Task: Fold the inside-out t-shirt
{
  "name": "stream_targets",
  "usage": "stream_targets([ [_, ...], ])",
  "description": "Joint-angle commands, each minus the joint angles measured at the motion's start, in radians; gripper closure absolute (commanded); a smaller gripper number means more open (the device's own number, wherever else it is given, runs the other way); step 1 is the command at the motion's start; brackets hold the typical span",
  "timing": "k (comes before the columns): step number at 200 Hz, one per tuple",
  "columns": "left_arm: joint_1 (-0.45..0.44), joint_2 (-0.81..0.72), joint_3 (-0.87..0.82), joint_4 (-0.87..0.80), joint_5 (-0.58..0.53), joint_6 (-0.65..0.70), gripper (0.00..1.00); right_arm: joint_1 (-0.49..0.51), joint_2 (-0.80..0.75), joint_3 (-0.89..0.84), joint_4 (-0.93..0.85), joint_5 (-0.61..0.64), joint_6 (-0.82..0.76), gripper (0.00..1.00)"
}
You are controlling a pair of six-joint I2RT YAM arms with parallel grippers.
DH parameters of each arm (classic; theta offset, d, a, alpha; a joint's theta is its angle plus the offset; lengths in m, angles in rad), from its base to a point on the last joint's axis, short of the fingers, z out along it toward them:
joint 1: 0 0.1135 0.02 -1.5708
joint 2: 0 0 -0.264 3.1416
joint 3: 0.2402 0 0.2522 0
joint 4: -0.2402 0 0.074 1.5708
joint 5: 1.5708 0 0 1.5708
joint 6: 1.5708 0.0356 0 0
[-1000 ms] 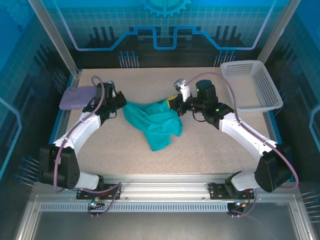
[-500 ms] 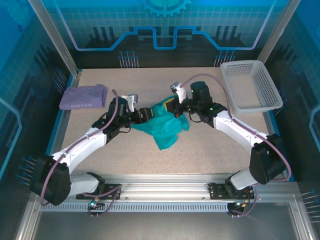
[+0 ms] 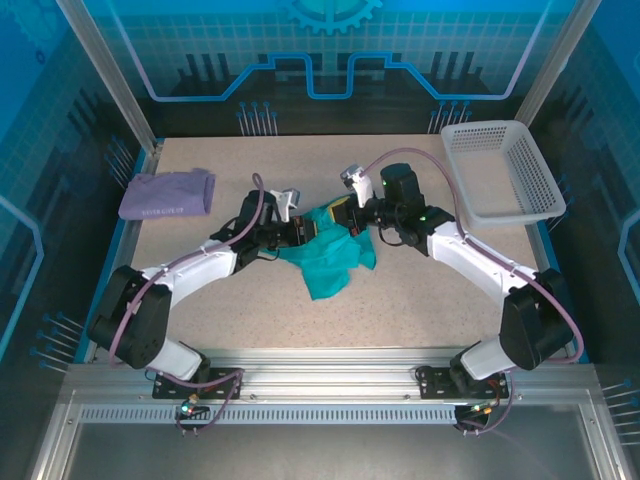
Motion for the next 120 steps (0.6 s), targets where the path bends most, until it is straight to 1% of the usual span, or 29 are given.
stream_targets([
  [1,0.024,0.026,0.029,0.028,-0.052,-0.008,1.0,-0.008,-0.083,0.013,-0.019,0.006,-0.036,1.0],
  [41,0.113,0.02,-0.022,-0.015,-0.149,-0.091,1.0,-0.061,-0.177,-0.006,0.004,-0.006,-0.034,1.0],
  [67,0.141,-0.001,-0.069,-0.025,-0.186,-0.104,1.0,-0.065,-0.176,-0.042,0.038,-0.024,-0.009,1.0],
  [83,0.141,-0.012,-0.095,0.01,-0.159,-0.099,1.0,-0.054,-0.14,-0.049,0.025,-0.011,0.004,1.0],
  [103,0.141,-0.018,-0.116,0.063,-0.105,-0.097,1.0,-0.006,-0.065,-0.003,-0.053,0.044,-0.041,1.0],
  [110,0.141,-0.02,-0.121,0.077,-0.09,-0.093,1.0,0.01,-0.031,0.022,-0.081,0.064,-0.057,0.92],
  [120,0.141,-0.026,-0.129,0.093,-0.075,-0.086,1.0,0.021,0.02,0.054,-0.107,0.073,-0.067,0.76],
])
